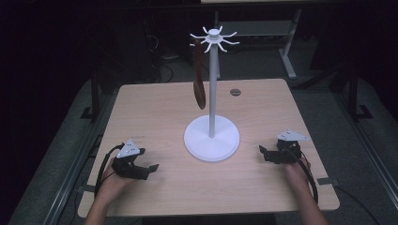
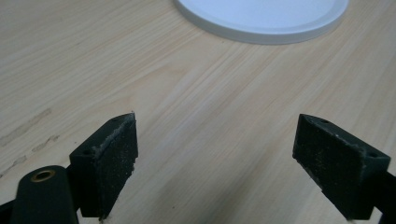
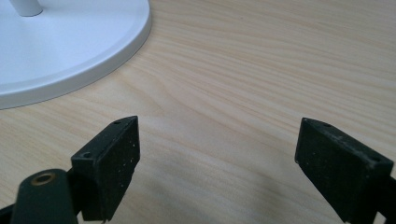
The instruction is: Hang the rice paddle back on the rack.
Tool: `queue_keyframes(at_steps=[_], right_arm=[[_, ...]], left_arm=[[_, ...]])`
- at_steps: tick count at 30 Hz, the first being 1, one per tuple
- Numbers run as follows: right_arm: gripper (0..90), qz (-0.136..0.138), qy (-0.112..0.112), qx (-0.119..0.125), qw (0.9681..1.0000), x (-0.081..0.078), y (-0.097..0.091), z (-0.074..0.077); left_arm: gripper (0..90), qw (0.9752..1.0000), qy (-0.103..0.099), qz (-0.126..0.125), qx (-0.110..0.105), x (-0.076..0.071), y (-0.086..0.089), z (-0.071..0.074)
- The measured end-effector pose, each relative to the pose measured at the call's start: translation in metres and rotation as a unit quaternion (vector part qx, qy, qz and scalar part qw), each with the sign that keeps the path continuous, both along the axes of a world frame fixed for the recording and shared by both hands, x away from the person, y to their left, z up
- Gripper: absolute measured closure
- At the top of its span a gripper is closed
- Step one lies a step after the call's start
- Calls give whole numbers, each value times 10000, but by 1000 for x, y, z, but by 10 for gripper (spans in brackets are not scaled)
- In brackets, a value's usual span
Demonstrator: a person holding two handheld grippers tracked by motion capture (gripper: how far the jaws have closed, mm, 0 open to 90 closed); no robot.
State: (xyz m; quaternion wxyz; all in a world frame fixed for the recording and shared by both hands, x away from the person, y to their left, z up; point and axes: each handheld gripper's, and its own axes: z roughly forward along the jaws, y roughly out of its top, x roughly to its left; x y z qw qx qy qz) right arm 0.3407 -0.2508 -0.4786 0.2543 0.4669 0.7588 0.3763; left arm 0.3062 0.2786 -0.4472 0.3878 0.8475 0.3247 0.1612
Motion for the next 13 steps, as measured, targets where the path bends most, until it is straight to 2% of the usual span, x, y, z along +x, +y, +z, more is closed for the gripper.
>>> queue_keyframes(at_steps=[3, 4, 8, 13], right_arm=[[134, -3, 2, 3, 10000, 0, 0, 0], [134, -15, 23, 21, 10000, 0, 0, 0], [134, -10, 21, 33, 10000, 0, 0, 0], [134, -24, 28, 48, 10000, 0, 0, 0]], left_arm=[[133, 9999, 20, 87, 110, 2, 2, -4], [132, 9998, 91, 160, 41, 2, 2, -7], [132, 9996, 161, 175, 133, 4, 2, -12], [132, 9996, 115, 157, 184, 5, 2, -13]])
